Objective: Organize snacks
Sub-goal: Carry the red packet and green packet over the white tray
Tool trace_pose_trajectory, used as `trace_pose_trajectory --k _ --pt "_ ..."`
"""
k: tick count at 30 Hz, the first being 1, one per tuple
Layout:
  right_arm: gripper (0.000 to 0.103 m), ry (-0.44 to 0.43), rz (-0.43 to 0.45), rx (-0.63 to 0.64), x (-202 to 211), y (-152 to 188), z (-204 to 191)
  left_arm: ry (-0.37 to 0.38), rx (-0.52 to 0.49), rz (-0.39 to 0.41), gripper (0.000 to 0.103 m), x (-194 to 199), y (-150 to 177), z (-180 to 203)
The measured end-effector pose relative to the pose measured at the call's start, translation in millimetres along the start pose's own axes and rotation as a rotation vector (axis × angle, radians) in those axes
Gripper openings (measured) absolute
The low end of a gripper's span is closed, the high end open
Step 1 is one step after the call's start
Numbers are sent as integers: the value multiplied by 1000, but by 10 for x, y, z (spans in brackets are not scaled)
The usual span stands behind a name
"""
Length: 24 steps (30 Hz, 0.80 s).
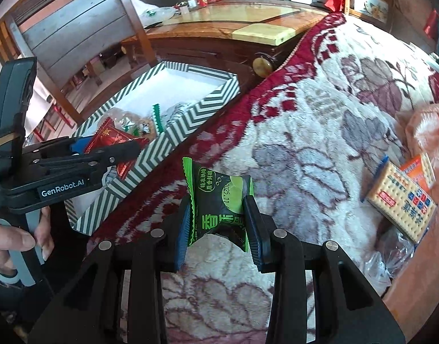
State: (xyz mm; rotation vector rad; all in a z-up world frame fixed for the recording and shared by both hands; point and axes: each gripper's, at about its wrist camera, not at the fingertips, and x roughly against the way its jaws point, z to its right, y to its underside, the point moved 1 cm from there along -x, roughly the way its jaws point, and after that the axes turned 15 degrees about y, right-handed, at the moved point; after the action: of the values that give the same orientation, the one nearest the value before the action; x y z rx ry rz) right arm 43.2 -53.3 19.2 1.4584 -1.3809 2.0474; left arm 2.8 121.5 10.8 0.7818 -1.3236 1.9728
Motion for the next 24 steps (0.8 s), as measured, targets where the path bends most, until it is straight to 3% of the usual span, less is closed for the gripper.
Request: trace_pose_trajectory --k 24 --pt "34 -70 15 148 -148 -512 -759 -93 153 52 56 138 33 -721"
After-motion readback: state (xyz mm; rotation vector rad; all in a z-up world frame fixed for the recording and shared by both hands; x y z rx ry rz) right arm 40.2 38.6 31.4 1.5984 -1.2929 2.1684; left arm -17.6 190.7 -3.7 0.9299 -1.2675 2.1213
